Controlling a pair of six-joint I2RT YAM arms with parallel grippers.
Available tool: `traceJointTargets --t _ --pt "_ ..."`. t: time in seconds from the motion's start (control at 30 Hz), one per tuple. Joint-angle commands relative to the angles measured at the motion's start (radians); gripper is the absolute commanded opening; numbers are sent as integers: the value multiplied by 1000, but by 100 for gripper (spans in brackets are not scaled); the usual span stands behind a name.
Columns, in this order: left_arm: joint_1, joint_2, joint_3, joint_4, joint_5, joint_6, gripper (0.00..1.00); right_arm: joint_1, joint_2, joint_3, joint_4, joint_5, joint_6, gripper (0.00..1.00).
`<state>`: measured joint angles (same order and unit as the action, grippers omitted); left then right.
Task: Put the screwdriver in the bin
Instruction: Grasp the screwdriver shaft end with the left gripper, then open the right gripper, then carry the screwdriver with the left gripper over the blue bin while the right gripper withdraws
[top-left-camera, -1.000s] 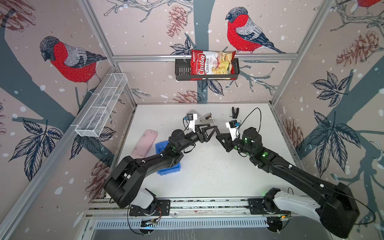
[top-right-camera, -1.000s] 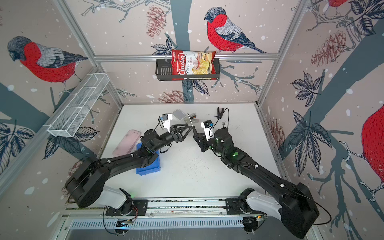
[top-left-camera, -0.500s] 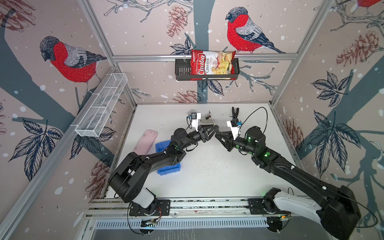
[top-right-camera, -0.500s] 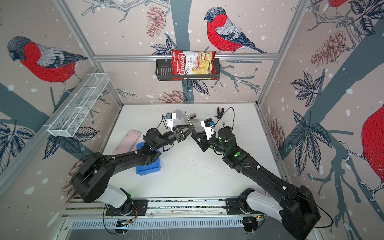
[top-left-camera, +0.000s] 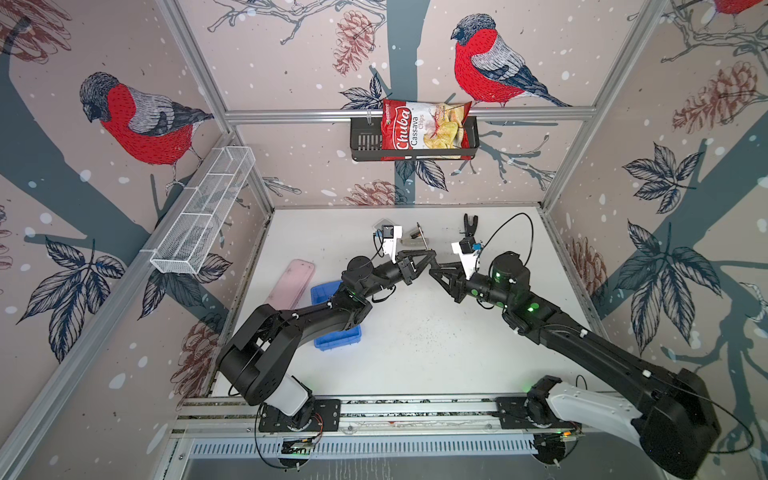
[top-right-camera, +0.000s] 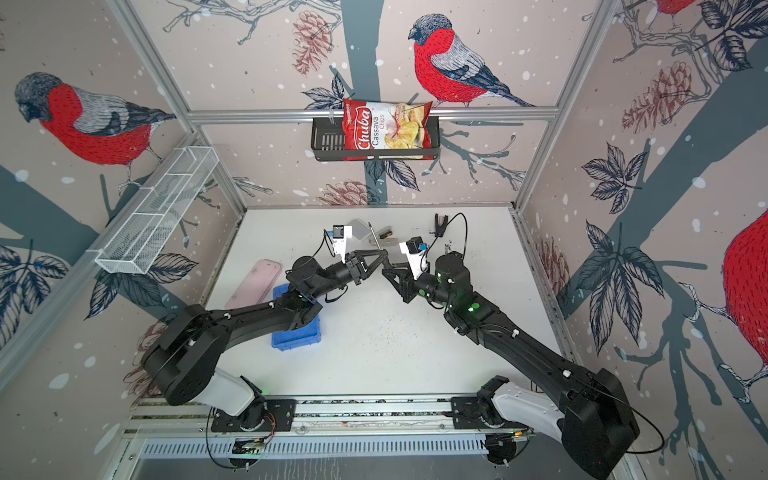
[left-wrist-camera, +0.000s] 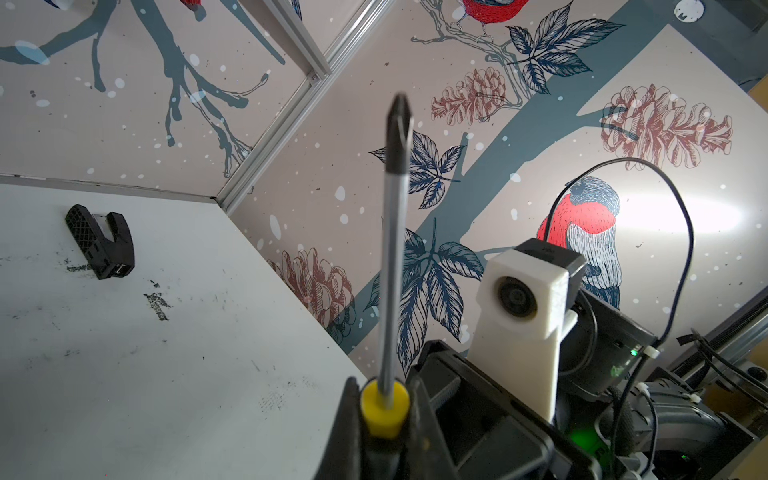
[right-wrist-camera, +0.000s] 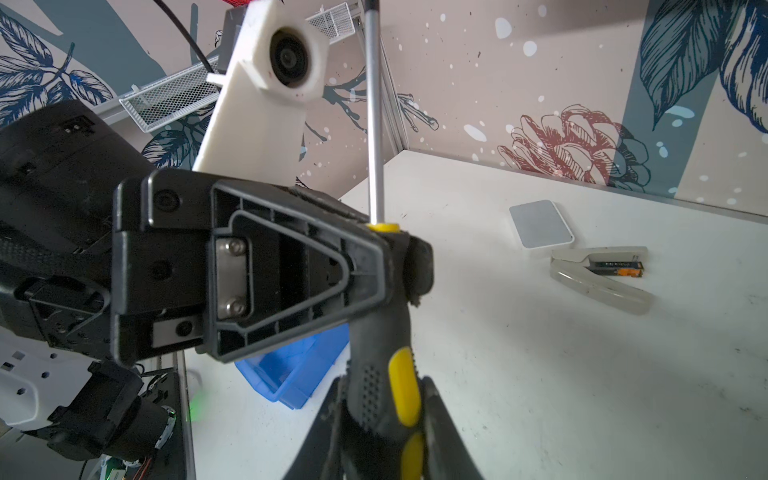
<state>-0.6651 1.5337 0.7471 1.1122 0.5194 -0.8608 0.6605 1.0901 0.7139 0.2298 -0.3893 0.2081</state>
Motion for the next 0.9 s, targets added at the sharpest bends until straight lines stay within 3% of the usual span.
traceJointTargets --t 0.0,0.1,0.2,0.3,0.4,0.57,0.7,0.87 --pt "-2 -14 -2 41 7 33 3 1 4 10 9 -16 -3 14" --pt "-2 -29 -6 20 -10 58 2 0 1 10 7 -15 -8 53" --pt "1 -64 -18 -29 -47 100 2 2 -12 6 4 -24 -36 78" --pt "10 -113 -33 -99 -86 148 3 6 -28 -3 1 -29 -76 91" --pt "30 -172 -56 -178 -111 186 2 17 -35 -5 -9 -40 -123 100" --pt "61 -299 -89 -365 -175 262 0 70 -16 10 -41 -37 -245 99" --pt "69 -422 -97 -620 -301 358 0 120 26 39 -65 -18 -316 100" --pt "81 -557 -111 -930 -489 391 0 190 96 90 -97 4 -395 100"
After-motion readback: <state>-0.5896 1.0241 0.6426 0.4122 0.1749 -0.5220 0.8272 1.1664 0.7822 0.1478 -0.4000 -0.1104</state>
